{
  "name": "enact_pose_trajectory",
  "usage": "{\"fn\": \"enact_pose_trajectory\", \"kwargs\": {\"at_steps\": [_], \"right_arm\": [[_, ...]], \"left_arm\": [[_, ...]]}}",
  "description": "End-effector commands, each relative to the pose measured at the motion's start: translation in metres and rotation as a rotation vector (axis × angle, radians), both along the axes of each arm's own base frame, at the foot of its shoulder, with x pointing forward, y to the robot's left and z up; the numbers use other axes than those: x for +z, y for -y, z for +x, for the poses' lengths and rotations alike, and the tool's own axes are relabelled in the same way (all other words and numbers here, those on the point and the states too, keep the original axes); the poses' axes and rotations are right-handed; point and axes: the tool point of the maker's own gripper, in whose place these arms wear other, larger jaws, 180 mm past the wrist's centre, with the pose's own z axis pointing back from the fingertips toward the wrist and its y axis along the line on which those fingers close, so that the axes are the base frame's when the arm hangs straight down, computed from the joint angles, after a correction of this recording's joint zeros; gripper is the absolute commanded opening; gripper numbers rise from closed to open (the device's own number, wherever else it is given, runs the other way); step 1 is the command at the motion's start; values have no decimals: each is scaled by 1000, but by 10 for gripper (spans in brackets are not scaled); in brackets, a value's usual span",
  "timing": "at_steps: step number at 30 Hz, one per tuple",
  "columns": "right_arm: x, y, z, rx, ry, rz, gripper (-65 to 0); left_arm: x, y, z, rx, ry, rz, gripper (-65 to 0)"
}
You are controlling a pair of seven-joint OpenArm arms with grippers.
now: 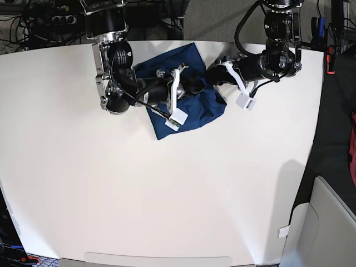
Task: Fold the T-shirt properly
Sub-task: 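Fold the held end with the right gripper toward the left gripper, then open the right gripper and pull it back from the shirt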
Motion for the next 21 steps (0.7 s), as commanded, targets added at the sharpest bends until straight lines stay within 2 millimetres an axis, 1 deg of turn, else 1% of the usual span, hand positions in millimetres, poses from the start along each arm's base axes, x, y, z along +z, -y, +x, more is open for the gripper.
{"fn": "enact_pose_trajectory", "kwargs": {"at_steps": [1, 4, 5, 6, 7, 10, 12, 14, 15, 17, 18, 19, 21], "right_arm": [[15, 0, 8, -1, 40, 44, -554], [19, 9, 8, 1, 39, 64, -371], [22, 12, 9, 1, 50, 66, -338], [26, 17, 13, -2, 69, 67, -323], [30, 21, 15, -3, 86, 65, -325], [39, 45, 32, -87, 116, 74, -347], [48, 63, 46, -147, 136, 92, -356], [56, 84, 59, -214, 155, 108, -356], [61, 97, 68, -254, 172, 109, -356], [67, 120, 79, -311, 200, 93, -360], [67, 130, 82, -333, 206, 81, -362], [69, 140, 85, -351, 216, 69, -366], [70, 149, 88, -365, 227, 49, -376]], "left_arm": [[12, -2, 16, 8, 54, -17, -570], [8, -2, 18, 14, 39, -21, -570], [7, -2, 18, 16, 35, -24, -570], [8, -2, 21, 19, 41, -25, -570], [11, -3, 26, 28, 59, -28, -570], [15, -7, 34, 59, 94, -36, -570], [16, -18, 37, 75, 108, -16, -571], [17, -26, 39, 98, 111, -11, -571], [19, -30, 41, 111, 118, -10, -571], [27, -36, 46, 136, 148, -9, -571], [31, -37, 46, 147, 159, -12, -571], [36, -42, 45, 165, 175, -7, -571], [49, -48, 46, 182, 218, 6, -571]]}}
